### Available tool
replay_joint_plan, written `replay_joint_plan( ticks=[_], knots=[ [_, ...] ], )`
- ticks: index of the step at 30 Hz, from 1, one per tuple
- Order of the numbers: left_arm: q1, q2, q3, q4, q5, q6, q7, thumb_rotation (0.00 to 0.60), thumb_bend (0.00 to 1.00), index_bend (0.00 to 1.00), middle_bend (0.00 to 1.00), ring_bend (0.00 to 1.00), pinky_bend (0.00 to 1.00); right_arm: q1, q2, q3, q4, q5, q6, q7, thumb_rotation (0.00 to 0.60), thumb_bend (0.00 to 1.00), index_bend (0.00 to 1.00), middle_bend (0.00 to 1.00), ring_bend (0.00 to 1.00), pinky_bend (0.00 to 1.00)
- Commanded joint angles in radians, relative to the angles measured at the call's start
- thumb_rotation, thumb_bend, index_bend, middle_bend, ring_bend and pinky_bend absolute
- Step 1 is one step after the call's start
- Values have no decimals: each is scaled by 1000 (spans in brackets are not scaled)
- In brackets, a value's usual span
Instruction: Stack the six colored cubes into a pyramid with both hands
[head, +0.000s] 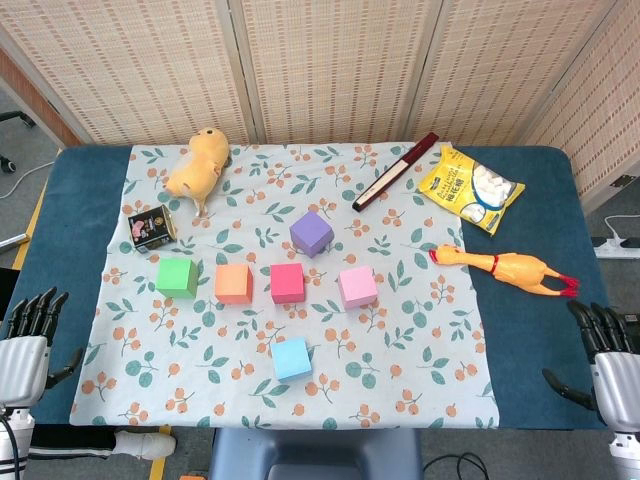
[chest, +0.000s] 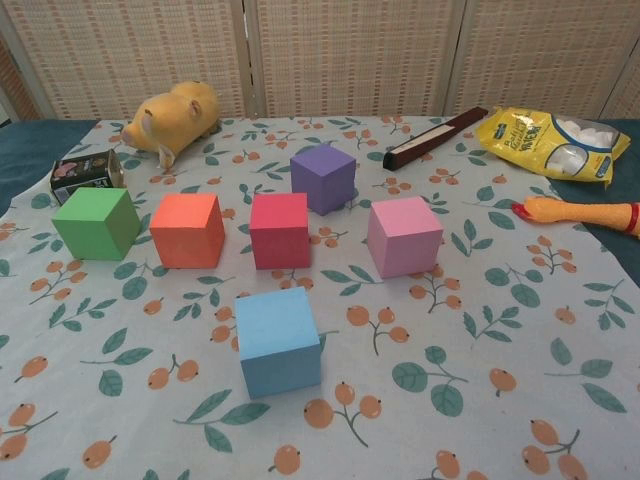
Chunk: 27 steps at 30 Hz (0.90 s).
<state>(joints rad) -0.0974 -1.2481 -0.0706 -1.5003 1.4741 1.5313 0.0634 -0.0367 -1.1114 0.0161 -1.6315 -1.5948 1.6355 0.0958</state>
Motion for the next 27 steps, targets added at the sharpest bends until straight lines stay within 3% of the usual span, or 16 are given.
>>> replay_joint_plan(
  ticks=[1, 11, 17, 21, 27],
  knots=[
    [0, -2, -3, 1, -1, 2, -3, 600, 323, 0, 0, 0, 16, 2, 0, 4, 0, -1, -1, 0, 600, 0, 0, 75, 0, 26],
    [-25, 23, -11, -24, 21, -17, 2, 600, 322, 0, 0, 0, 24, 13, 3, 13, 11, -11, -4, 22, 600, 0, 0, 75, 0, 26],
    [-128, 68, -51, -64, 86, -90, -38, 600, 321, 0, 0, 1, 74, 36, 42, 38, -15, -27, -3, 25, 600, 0, 0, 75, 0, 26],
    [-236, 75, -86, -102, 90, -212, -77, 600, 321, 0, 0, 39, 141, 62, 68, 56, -47, -29, -23, 11, 600, 0, 0, 75, 0, 26],
    [-392, 83, -136, -161, 48, -414, -73, 600, 321, 9, 61, 96, 154, 101, 89, 62, -80, -42, -72, -3, 600, 0, 0, 75, 0, 25]
  ],
)
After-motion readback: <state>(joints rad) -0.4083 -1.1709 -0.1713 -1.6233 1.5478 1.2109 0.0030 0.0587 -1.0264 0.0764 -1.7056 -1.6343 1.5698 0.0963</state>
